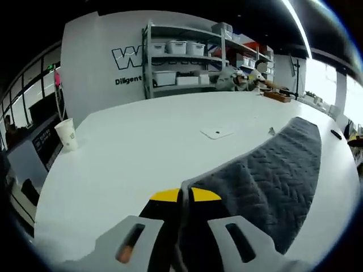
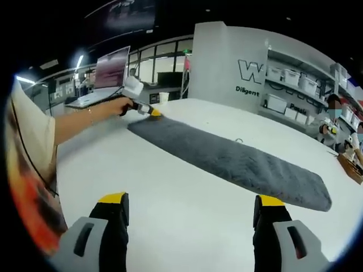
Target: Open the folded towel by lifting each exposed corner and separating the folded layers until the towel lies flat within the target outline without major curled edges
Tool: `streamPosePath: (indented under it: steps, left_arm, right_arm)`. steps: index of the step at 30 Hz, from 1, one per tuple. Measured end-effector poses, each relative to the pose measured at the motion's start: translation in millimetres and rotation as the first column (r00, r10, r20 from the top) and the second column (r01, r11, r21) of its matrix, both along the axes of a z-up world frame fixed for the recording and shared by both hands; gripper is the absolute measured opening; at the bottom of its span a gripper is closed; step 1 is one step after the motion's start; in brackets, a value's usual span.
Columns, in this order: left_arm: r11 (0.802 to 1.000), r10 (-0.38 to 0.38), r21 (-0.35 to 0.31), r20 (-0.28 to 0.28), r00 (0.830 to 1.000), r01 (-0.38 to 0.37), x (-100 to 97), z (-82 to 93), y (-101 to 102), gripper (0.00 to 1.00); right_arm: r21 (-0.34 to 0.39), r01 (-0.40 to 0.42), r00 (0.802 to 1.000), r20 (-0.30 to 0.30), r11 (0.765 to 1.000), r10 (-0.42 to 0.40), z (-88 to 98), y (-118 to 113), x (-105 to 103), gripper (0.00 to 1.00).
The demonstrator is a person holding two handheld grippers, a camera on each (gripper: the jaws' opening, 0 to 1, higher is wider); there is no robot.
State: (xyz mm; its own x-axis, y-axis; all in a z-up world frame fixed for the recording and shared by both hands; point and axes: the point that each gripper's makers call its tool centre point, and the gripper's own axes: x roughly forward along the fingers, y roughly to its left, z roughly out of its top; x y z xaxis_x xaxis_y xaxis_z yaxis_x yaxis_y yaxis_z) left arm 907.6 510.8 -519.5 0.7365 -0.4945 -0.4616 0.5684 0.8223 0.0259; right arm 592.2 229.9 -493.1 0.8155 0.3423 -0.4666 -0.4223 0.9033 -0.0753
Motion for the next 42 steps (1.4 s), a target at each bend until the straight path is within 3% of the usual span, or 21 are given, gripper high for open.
streamPosePath:
  steps: [12, 22, 29, 33, 42]
  left_arm:
    - [0.993, -0.114, 0.020, 0.012, 0.993, 0.113, -37.4, 14.2, -22, 0.04]
    - [0.961, -0.272, 0.054, 0.025, 0.962, 0.271, -97.4, 31.8, -48, 0.04]
    - [0.948, -0.316, 0.048, 0.027, 0.948, 0.314, -127.4, 38.4, -51, 0.04]
    - [0.935, -0.353, 0.039, 0.020, 0.935, 0.352, -154.7, 42.2, -52, 0.04]
    - [0.913, -0.402, 0.073, 0.002, 0.915, 0.401, -200.8, 42.3, -45, 0.03]
  right_arm:
    - [-0.012, -0.020, 1.000, -0.002, 1.000, 0.020, -2.2, 1, -3, 0.92]
    - [-0.002, -0.026, 1.000, 0.004, 1.000, 0.026, -0.4, 3, -2, 0.93]
    - [0.000, -0.028, 1.000, 0.007, 1.000, 0.028, 0.1, 4, -4, 0.93]
    - [-0.002, -0.027, 1.000, 0.008, 1.000, 0.027, 0.4, 4, -5, 0.92]
    - [-0.002, -0.038, 0.999, 0.016, 0.999, 0.038, 2.9, 9, -7, 0.92]
